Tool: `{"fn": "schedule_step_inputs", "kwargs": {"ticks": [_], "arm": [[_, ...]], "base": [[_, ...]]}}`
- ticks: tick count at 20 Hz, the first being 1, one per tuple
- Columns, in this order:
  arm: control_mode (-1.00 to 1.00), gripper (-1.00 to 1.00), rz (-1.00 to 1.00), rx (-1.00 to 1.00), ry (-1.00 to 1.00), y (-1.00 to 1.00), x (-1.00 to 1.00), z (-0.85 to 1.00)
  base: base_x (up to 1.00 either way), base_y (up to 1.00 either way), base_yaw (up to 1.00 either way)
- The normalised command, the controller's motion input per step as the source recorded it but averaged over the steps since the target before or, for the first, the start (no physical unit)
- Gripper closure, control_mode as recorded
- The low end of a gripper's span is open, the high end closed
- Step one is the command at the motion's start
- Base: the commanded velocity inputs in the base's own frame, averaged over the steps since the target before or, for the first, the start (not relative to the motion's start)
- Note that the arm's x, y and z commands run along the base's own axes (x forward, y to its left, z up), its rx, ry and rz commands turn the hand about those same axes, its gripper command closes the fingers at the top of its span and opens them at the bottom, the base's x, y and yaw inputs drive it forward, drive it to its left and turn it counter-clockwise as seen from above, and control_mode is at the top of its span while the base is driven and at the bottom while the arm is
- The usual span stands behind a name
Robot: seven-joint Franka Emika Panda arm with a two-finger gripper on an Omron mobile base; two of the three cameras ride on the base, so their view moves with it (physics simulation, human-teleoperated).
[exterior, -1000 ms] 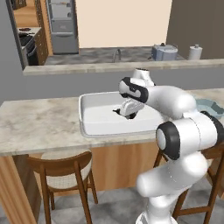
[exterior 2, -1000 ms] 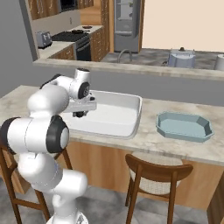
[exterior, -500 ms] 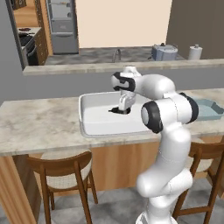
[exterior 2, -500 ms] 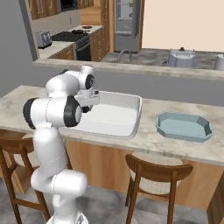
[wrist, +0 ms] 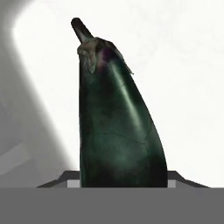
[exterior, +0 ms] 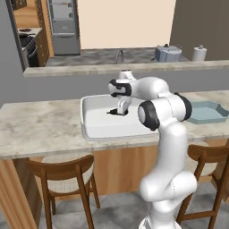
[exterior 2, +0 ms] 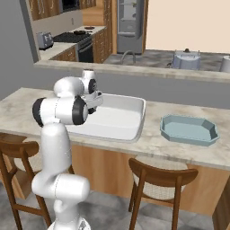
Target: Place the cold items (carrot and eggplant) from the fridge in one tupperware on the dining counter. Place the warm items (kebab skewer and hot dog) in the stove area in another tupperware.
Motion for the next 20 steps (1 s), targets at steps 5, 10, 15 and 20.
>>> {"fn": "schedule_step_inputs", "kwargs": {"ticks": [5, 10, 15, 20], "arm": [[-1.0, 1.0, 0.02, -0.07, 0.0, 0.08, 0.5, -0.46], [-1.0, 1.0, 0.05, 0.0, 0.01, 0.0, 0.6, -0.29], [-1.0, 1.0, 0.07, 0.0, 0.01, 0.0, 0.6, -0.32], [-1.0, 1.0, 0.08, 0.0, 0.05, 0.02, 0.51, -0.38]], "base": [[0.0, 0.0, 0.0], [0.0, 0.0, 0.0], [0.0, 0.0, 0.0], [0.0, 0.0, 0.0]]}}
